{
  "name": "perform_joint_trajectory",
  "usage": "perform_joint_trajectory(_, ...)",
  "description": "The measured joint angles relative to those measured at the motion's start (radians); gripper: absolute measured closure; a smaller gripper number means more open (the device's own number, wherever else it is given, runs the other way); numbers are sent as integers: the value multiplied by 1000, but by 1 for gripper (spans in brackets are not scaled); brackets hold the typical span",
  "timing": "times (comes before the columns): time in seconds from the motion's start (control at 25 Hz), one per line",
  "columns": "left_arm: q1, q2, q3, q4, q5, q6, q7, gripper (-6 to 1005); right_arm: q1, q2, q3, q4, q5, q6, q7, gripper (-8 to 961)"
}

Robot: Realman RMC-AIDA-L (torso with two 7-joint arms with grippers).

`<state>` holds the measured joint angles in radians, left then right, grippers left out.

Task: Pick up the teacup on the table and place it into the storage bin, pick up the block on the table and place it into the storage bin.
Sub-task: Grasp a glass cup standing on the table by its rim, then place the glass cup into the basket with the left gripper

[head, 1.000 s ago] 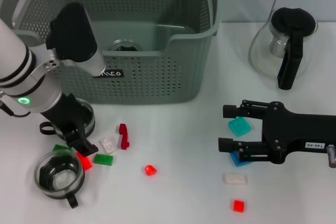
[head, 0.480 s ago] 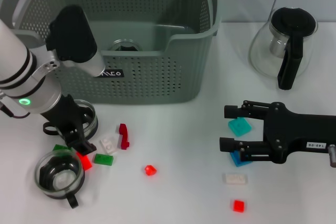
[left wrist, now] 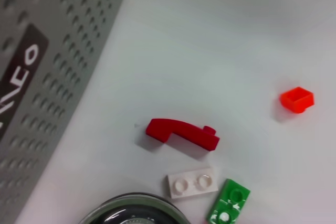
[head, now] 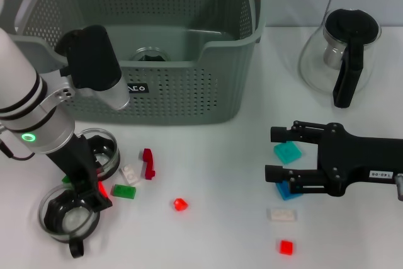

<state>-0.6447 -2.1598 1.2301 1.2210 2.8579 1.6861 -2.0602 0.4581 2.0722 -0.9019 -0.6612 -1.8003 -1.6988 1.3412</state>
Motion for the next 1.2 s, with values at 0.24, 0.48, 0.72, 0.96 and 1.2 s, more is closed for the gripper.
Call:
perform_joint_trajectory(0.24, 2, -3, 0, -4, 0, -53, -4, 253, 5, 0, 0, 0, 0, 1, 2, 118)
perform_joint_trajectory(0.48, 3, -5, 6, -9, 0, -68, -6, 254, 5, 0, 1, 0, 0, 2, 2, 118)
perform_joint_trajectory(0.72, -3, -5, 3, -18, -1, -74, -6, 425, 4, -1, 4, 0, -2, 2, 3, 117)
perform_joint_trajectory(0.96, -2, -4, 13, -31, -1, -100, -20, 718, 5, -1, 6, 1, -2, 2, 4, 117)
perform_joint_trajectory(1.2, 4, -3, 12, -7, -1, -89, -24, 909, 2, -1, 7, 2, -2, 2, 4, 118)
